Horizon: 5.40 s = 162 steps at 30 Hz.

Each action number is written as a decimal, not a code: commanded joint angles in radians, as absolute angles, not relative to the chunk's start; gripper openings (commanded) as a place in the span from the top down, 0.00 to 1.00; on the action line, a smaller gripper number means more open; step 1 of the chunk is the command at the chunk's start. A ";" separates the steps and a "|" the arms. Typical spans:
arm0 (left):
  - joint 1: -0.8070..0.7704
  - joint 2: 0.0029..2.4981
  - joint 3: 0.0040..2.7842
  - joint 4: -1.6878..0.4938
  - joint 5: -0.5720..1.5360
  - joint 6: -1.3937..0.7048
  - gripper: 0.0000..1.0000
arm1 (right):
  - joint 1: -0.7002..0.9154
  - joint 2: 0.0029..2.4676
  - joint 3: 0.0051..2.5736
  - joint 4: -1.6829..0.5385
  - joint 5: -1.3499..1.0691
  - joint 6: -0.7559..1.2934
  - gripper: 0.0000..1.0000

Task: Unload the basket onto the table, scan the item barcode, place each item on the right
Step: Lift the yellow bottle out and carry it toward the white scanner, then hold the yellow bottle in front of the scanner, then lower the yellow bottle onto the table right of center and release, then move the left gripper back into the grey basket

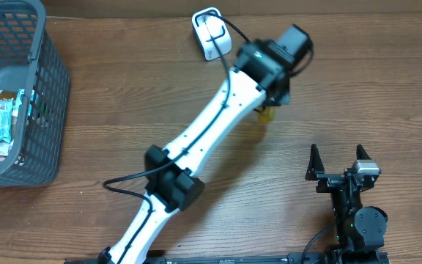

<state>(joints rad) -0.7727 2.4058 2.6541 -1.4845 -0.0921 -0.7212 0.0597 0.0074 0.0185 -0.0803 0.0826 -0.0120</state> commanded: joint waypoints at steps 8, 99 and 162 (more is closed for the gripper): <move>-0.844 2.491 2.653 -1.477 -0.169 -0.764 0.93 | 0.063 0.003 0.009 -0.076 0.088 -0.016 0.00; -0.826 2.532 2.903 -1.466 -0.155 -0.673 0.00 | 0.063 0.003 0.009 -0.076 0.088 -0.016 0.00; 0.553 2.040 2.334 -1.527 -0.049 -0.524 0.00 | 0.063 0.003 0.009 -0.076 0.088 -0.016 0.00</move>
